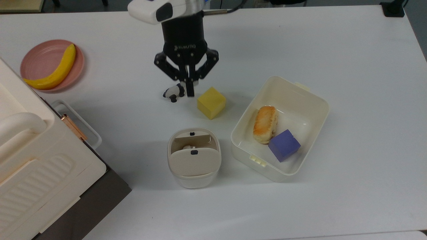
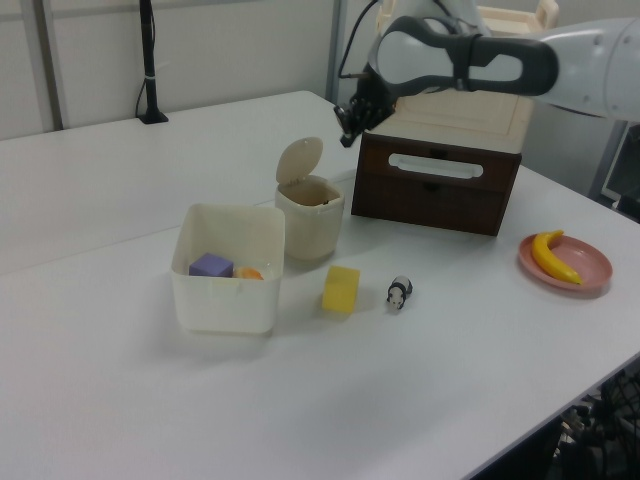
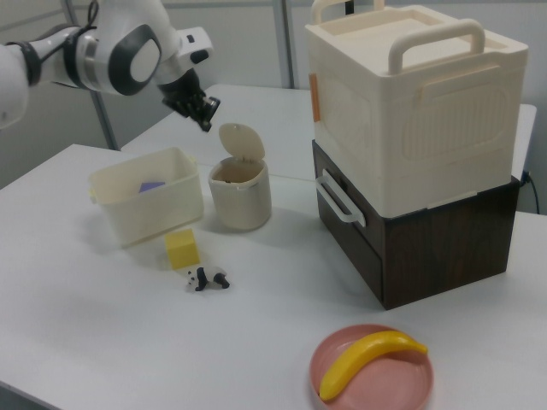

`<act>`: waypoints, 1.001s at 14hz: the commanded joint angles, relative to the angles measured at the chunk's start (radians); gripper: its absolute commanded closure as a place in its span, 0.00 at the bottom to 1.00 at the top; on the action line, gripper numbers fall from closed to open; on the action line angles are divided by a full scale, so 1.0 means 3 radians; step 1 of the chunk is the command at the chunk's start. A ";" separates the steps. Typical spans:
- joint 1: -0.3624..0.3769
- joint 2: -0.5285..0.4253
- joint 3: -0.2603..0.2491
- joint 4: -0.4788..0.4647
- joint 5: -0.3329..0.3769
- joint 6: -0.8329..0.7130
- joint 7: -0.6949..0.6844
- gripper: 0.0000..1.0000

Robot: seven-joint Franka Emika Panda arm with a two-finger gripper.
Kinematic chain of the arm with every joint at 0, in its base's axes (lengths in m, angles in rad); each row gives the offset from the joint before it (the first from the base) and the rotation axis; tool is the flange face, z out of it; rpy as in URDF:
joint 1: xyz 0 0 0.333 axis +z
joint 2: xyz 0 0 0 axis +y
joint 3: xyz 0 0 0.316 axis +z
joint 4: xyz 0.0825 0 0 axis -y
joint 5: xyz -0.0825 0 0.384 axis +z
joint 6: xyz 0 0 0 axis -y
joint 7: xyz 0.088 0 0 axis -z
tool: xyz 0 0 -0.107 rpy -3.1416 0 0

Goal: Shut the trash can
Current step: 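Move the gripper over the trash can's raised lid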

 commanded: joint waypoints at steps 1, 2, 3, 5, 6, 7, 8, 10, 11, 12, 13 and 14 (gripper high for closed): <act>0.0041 0.0460 -0.0013 0.0516 0.0037 0.0401 0.0137 1.00; 0.0046 0.0542 -0.0013 0.0578 0.0027 0.0585 0.0219 1.00; 0.0046 0.0624 -0.0013 0.0629 0.0017 0.0748 0.0261 1.00; 0.0046 0.0762 -0.0018 0.0731 0.0001 0.0944 0.0281 1.00; 0.0046 0.0829 -0.0018 0.0782 -0.0004 0.0995 0.0281 1.00; 0.0051 0.0895 -0.0018 0.0833 -0.0034 0.1051 0.0287 1.00; 0.0076 0.0951 -0.0018 0.0849 -0.0055 0.1148 0.0287 1.00; 0.0112 0.1029 -0.0038 0.0844 -0.0075 0.1261 0.0281 1.00; 0.0117 0.1029 -0.0038 0.0824 -0.0096 0.1251 0.0276 1.00; 0.0117 0.1019 -0.0033 0.0808 -0.0121 0.1231 0.0276 1.00; 0.0117 0.1013 -0.0033 0.0808 -0.0147 0.1160 0.0276 1.00; 0.0117 0.1008 -0.0033 0.0808 -0.0178 0.0896 0.0261 1.00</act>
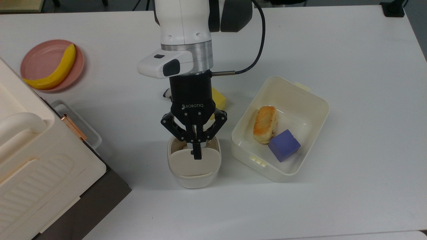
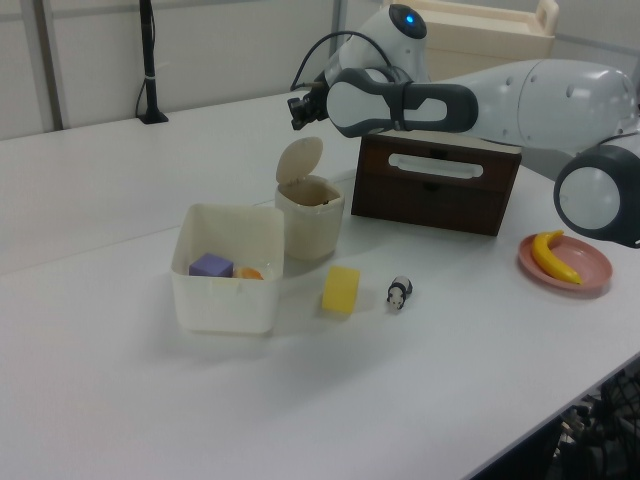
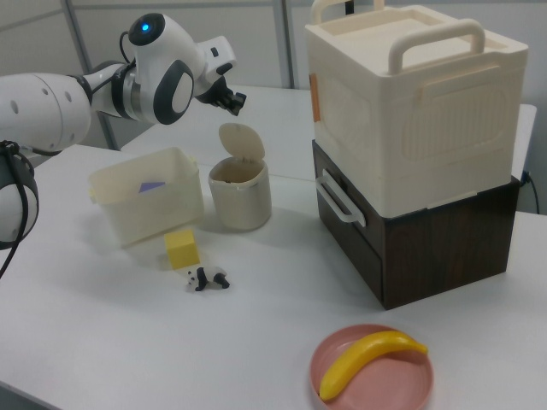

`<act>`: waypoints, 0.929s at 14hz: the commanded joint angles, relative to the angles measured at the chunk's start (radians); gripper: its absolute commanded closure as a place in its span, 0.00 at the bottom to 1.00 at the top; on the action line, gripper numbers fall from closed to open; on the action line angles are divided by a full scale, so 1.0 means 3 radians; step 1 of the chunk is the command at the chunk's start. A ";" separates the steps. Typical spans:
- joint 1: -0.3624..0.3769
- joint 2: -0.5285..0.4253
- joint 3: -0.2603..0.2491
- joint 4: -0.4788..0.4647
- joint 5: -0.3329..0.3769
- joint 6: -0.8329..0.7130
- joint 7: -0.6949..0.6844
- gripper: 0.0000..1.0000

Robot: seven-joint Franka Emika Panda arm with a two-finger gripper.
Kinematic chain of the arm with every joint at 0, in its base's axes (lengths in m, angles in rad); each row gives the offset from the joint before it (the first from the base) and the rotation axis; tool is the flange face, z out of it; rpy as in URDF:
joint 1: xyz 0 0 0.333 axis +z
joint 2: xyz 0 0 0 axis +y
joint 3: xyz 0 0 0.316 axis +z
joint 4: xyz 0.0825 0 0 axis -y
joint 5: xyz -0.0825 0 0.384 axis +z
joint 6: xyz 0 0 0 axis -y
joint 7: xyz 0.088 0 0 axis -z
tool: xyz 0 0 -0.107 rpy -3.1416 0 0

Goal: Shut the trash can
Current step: 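Push the raised lid down onto the trash can rim with the gripper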

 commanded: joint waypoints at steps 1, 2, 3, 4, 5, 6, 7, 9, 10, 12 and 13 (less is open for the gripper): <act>0.0042 -0.0014 -0.0046 0.0050 -0.0105 -0.0561 0.0050 1.00; 0.0037 -0.0039 -0.0051 0.0045 -0.0105 -0.0776 0.0039 1.00; 0.0037 -0.0045 -0.0051 0.0050 -0.0105 -0.0890 0.0034 1.00; 0.0037 -0.0050 -0.0051 0.0045 -0.0105 -0.0972 0.0034 1.00; 0.0037 -0.0050 -0.0051 0.0020 -0.0105 -0.1038 0.0034 1.00; 0.0037 -0.0055 -0.0051 -0.0031 -0.0110 -0.1080 0.0034 1.00; 0.0037 -0.0055 -0.0056 -0.0057 -0.0125 -0.1090 0.0034 1.00; 0.0042 -0.0045 -0.0051 -0.0164 -0.0217 -0.1090 0.0039 1.00; 0.0042 -0.0035 -0.0051 -0.0205 -0.0253 -0.1090 0.0034 1.00; 0.0048 -0.0014 -0.0046 -0.0302 -0.0279 -0.1090 0.0034 1.00; 0.0053 -0.0009 -0.0046 -0.0338 -0.0299 -0.1090 0.0039 1.00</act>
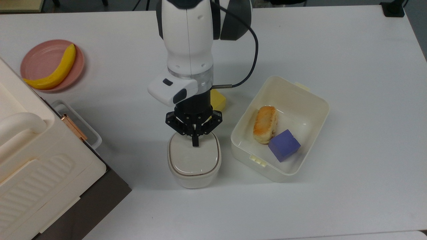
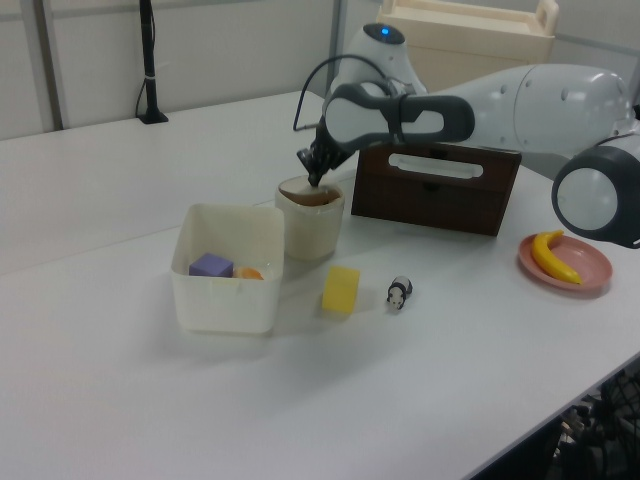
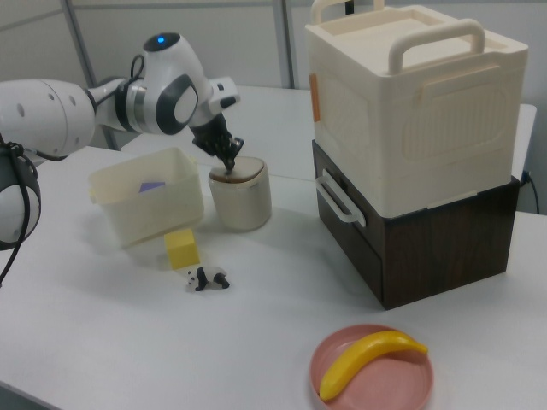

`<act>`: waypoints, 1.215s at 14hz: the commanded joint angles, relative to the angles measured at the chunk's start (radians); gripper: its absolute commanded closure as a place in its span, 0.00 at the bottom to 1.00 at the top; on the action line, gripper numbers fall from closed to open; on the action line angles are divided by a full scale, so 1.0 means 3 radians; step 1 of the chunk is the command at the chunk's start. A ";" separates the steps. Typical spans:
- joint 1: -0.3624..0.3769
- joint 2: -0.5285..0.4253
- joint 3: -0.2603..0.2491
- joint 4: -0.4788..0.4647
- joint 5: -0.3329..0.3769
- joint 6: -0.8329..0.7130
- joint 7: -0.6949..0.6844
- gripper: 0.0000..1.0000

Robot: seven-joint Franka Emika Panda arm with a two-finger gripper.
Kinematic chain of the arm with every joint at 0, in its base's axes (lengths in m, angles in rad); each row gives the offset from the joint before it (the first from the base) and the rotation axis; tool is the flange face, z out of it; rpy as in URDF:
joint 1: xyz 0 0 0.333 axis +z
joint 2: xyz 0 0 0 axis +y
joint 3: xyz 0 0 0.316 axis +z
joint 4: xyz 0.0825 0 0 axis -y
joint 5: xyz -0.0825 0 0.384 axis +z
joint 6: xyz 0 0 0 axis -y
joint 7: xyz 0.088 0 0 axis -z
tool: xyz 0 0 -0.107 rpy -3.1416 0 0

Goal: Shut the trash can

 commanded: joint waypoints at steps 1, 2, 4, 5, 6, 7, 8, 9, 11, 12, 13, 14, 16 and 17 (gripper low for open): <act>0.0064 -0.0016 -0.0034 -0.0229 -0.0106 -0.0039 0.0039 1.00; 0.0085 -0.0001 -0.0034 -0.0239 -0.0116 -0.0039 0.0044 1.00; 0.0085 -0.0036 -0.0034 -0.0234 -0.0107 -0.0044 0.0065 1.00; 0.0080 -0.0132 -0.0034 -0.0229 -0.0076 -0.0090 0.0070 1.00; 0.0070 -0.0219 -0.0034 -0.0234 -0.0066 -0.0176 0.0075 1.00; 0.0059 -0.0392 -0.0029 -0.0244 -0.0055 -0.0390 0.0075 0.99; 0.0059 -0.0521 -0.0029 -0.0305 -0.0055 -0.0564 0.0075 0.87; 0.0064 -0.0745 -0.0029 -0.0488 -0.0055 -0.0793 0.0080 0.52; 0.0070 -0.1032 -0.0034 -0.0744 -0.0065 -0.1121 0.0070 0.07; 0.0075 -0.1160 -0.0034 -0.0837 -0.0096 -0.1290 0.0060 0.00; 0.0085 -0.1283 -0.0034 -0.0898 -0.0111 -0.1464 0.0040 0.00; 0.0080 -0.1436 -0.0029 -0.0939 -0.0106 -0.1708 0.0029 0.00; 0.0085 -0.1585 -0.0024 -0.0991 -0.0086 -0.1986 0.0029 0.00; 0.0090 -0.1641 -0.0024 -0.1037 -0.0086 -0.2043 0.0024 0.00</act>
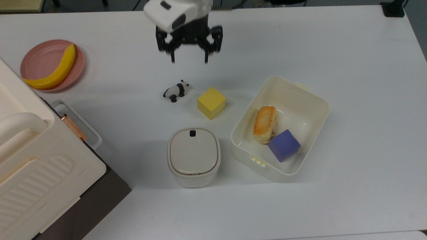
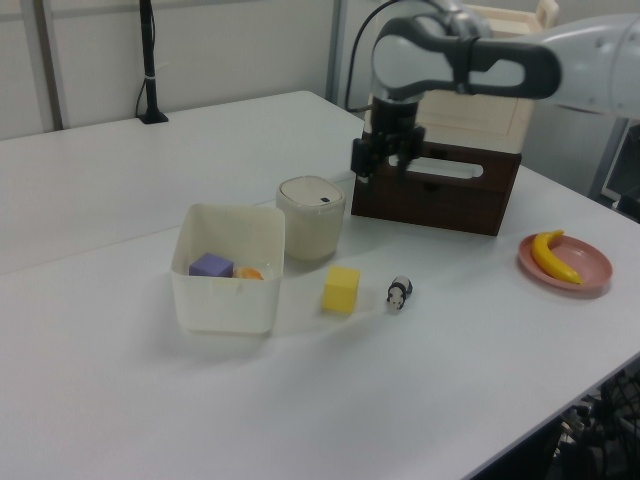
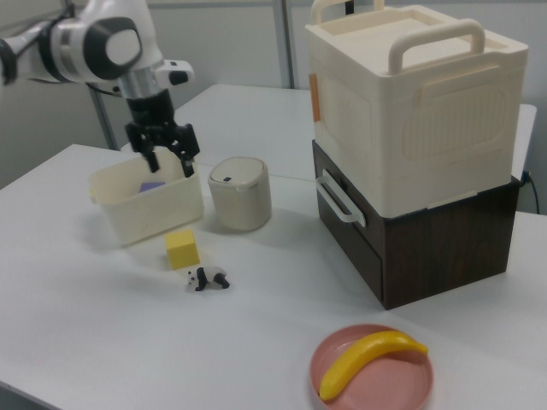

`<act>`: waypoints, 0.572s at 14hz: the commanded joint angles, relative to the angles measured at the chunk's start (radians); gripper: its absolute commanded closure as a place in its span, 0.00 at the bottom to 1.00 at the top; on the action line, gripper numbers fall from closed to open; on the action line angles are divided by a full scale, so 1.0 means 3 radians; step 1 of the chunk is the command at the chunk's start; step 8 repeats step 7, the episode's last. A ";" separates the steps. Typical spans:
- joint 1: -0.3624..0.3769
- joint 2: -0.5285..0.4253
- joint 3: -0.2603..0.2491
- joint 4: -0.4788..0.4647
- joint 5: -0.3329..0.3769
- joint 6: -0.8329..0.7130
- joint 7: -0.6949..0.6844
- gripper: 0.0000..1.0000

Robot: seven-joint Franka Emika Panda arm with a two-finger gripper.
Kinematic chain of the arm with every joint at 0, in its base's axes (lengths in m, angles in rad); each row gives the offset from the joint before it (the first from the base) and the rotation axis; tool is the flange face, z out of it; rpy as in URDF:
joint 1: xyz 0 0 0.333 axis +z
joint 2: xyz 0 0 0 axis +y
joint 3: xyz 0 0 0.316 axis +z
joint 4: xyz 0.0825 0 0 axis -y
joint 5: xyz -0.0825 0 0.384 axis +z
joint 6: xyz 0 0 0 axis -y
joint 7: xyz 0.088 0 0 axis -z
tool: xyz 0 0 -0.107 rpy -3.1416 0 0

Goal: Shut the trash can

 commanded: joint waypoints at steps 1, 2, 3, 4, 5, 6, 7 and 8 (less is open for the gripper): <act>0.0065 -0.0383 -0.0021 -0.0357 -0.0003 -0.0213 0.0025 0.00; 0.0065 -0.0388 -0.0016 -0.0358 -0.0003 -0.0218 0.0050 0.00; 0.0045 -0.0373 -0.0016 -0.0353 0.0003 -0.0218 0.0071 0.00; 0.0044 -0.0358 -0.0011 -0.0343 0.0008 -0.0218 0.0071 0.00; 0.0039 -0.0353 -0.0011 -0.0342 0.0008 -0.0218 0.0071 0.00; 0.0039 -0.0353 -0.0011 -0.0342 0.0013 -0.0218 0.0071 0.00; 0.0044 -0.0348 -0.0011 -0.0342 0.0013 -0.0218 0.0071 0.00; 0.0044 -0.0348 -0.0011 -0.0342 0.0013 -0.0218 0.0071 0.00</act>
